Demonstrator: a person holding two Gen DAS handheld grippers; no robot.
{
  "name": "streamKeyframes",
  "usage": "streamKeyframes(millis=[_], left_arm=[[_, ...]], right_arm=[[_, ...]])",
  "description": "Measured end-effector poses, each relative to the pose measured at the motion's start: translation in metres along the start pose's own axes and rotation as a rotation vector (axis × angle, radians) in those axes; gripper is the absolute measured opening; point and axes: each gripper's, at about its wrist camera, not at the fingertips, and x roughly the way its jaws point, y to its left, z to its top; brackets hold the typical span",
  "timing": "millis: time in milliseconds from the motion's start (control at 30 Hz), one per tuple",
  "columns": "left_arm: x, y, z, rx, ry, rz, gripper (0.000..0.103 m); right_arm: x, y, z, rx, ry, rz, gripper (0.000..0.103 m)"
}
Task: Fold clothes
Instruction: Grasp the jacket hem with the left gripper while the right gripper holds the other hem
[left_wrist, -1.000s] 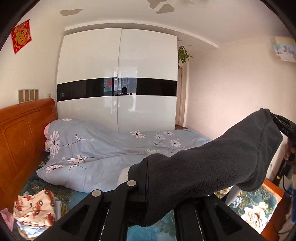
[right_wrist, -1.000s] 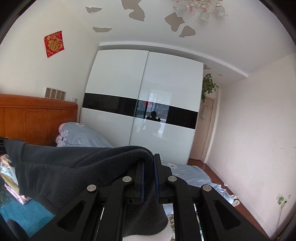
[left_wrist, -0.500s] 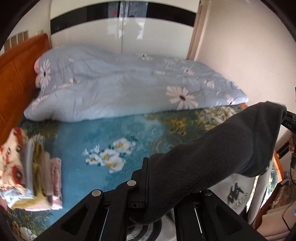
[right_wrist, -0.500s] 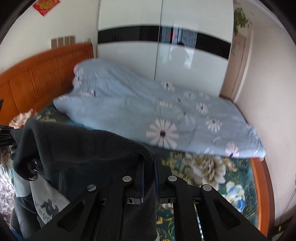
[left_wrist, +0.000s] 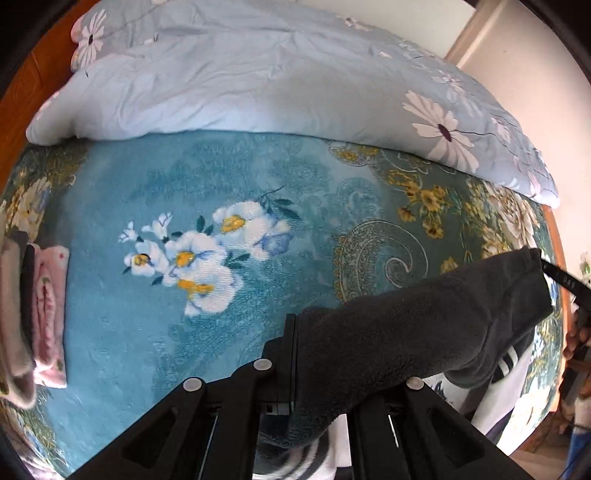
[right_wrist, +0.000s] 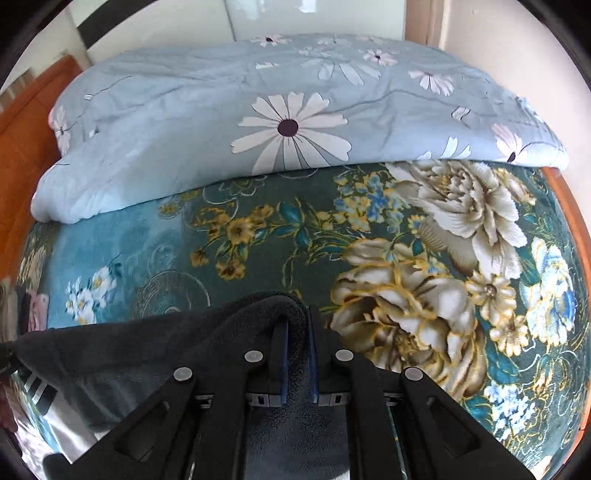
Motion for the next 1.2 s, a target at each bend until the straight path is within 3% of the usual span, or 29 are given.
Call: streamKeyframes(millis=[133, 200, 233, 267, 300, 367, 433, 500, 567, 633, 733, 833, 967, 1100, 1200], left_arm=[[0.028, 0.011, 0.002, -0.093, 0.028, -0.043, 0.013], [0.033, 0.012, 0.001, -0.094, 0.017, -0.039, 0.030], [0.031, 0.012, 0.001, -0.094, 0.010, -0.033, 0.049], [0.029, 0.014, 0.002, -0.094, 0.004, -0.030, 0.055], [0.027, 0.016, 0.002, -0.096, 0.003, -0.044, 0.055], [0.021, 0.020, 0.003, -0.100, -0.001, -0.069, 0.055], [0.016, 0.022, -0.005, -0.090, -0.028, -0.049, 0.056], [0.011, 0.025, -0.012, -0.082, -0.054, -0.027, 0.064], [0.014, 0.027, -0.016, -0.100, -0.070, 0.007, 0.065], [0.014, 0.036, -0.015, -0.158, -0.063, -0.030, 0.065], [0.016, 0.049, -0.013, -0.241, -0.050, -0.087, 0.065], [0.007, 0.041, -0.027, -0.213, -0.065, -0.166, 0.065], [-0.008, 0.034, -0.055, -0.199, -0.117, -0.195, 0.067], [-0.015, 0.048, -0.086, -0.225, -0.134, -0.154, 0.068], [-0.017, 0.065, -0.112, -0.238, -0.126, -0.164, 0.068]], right_arm=[[0.037, 0.009, -0.001, -0.025, 0.083, -0.031, 0.010], [0.049, 0.011, -0.006, -0.043, 0.093, -0.044, 0.010], [0.054, 0.011, -0.008, -0.049, 0.097, -0.053, 0.013], [0.054, 0.012, -0.009, -0.068, 0.082, -0.054, 0.019], [0.051, 0.014, -0.010, -0.104, 0.064, -0.069, 0.025], [0.045, 0.019, -0.012, -0.178, 0.028, -0.100, 0.048], [0.027, 0.018, -0.017, -0.207, -0.018, -0.094, 0.050], [0.017, 0.017, -0.024, -0.206, -0.059, -0.100, 0.055], [0.010, 0.018, -0.034, -0.210, -0.066, -0.105, 0.056], [0.008, 0.020, -0.044, -0.204, -0.048, -0.110, 0.056], [-0.007, 0.023, -0.063, -0.145, -0.047, -0.028, 0.056], [-0.006, 0.027, -0.077, -0.097, 0.018, 0.199, 0.056], [0.034, 0.035, -0.082, 0.022, 0.118, 0.306, 0.056], [0.076, 0.045, -0.086, 0.136, 0.190, 0.376, 0.056], [0.095, 0.042, -0.082, 0.243, 0.185, 0.343, 0.056]])
